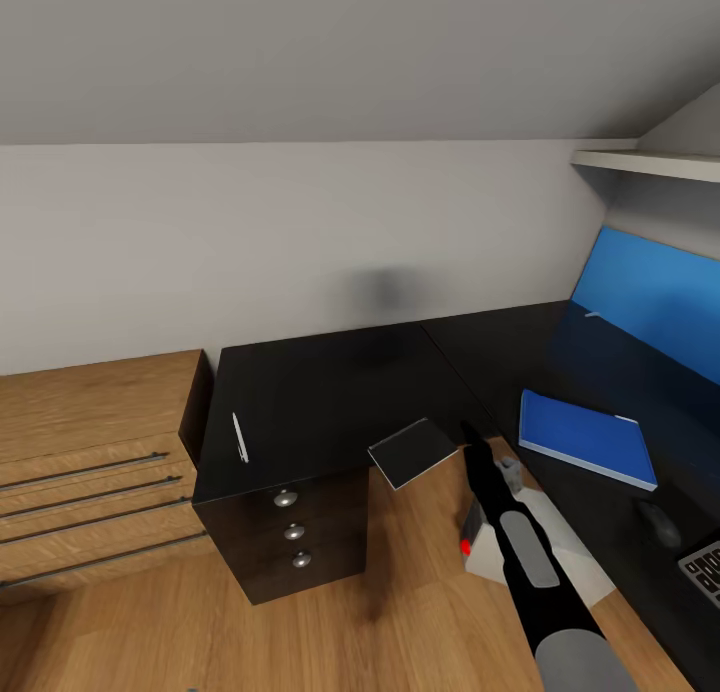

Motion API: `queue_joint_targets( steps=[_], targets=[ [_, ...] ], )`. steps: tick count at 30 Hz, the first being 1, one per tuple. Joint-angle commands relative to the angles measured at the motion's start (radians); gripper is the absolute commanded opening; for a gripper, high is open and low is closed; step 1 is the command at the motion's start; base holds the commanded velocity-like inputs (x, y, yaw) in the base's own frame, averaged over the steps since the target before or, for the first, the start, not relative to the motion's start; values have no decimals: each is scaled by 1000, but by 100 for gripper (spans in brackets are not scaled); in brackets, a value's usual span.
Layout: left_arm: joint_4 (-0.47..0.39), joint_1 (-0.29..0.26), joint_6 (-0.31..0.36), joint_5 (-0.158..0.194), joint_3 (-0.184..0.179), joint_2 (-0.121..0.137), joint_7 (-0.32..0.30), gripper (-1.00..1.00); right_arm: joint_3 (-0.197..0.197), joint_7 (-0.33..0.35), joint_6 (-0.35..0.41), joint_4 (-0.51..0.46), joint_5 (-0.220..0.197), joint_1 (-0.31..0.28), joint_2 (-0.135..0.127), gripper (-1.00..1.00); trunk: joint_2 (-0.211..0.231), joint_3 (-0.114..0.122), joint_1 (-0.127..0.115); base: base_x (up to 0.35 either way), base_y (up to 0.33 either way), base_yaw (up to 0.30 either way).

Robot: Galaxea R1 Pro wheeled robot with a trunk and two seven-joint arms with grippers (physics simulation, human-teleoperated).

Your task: In the bedroom, organize the workspace by keeping the computer under the desk, ensuring the monitor is on the desk, placing the keyboard on the desk next to the monitor, placing the mouse on the desk next to the keyboard, moving the folder from the swivel chair onto the desk next to the mouse, stacking the notebook on top of the folder with the pen on top of the notebook, and positioning the swivel chair next to the desk.

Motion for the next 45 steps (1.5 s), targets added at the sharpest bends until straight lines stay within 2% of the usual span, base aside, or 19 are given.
queue_joint_targets(
  steps=[1, 3, 18, 19, 23, 34, 38, 43, 45],
  targets=[
    [-1, -1, -5, 7, -6, 1, 7, 100, -4, 6, 8, 0, -10, 0, 2, 100, -1, -1, 0, 0, 0, 0],
    [-2, -1, -4, 7, -3, 1, 7, 100, -4, 9, 9, -1, -10, 2, 4, 100, -1, -1, 0, 0, 0, 0],
    [1, -1, -2, 7, -1, 0, 7, 100, -3, 13, 21, 11, -9, 4, 5, 100, -106, -48, 58, 0, 0, 0],
    [1, -1, -2, 7, -1, 0, 7, 100, -2, 11, 22, 48, -8, 4, 4, 100, -113, -51, 61, 0, 0, 0],
    [1, -1, -2, 7, -2, -1, 7, 100, 3, 9, 28, 85, -7, 4, 1, 100, -141, -64, 77, 0, 0, 0],
    [1, -1, -2, 6, -3, -2, 8, 100, 19, 8, 158, 131, -7, 4, -1, 100, -218, -98, 119, 0, 0, 0],
    [1, -1, -2, 6, -3, -2, 8, 100, 20, 8, 171, 132, -7, 4, -1, 100, -246, -111, 134, 0, 0, 0],
    [1, -1, -2, 4, -4, -3, 6, 100, 27, 11, 174, 130, -5, 4, 0, 100, -246, -111, 134, 0, 0, 0],
    [6, -1, -2, 2, -5, -2, 4, 100, 46, 14, 174, 129, -5, 4, 0, 100, -246, -111, 134, 0, 0, 0]
  ],
)
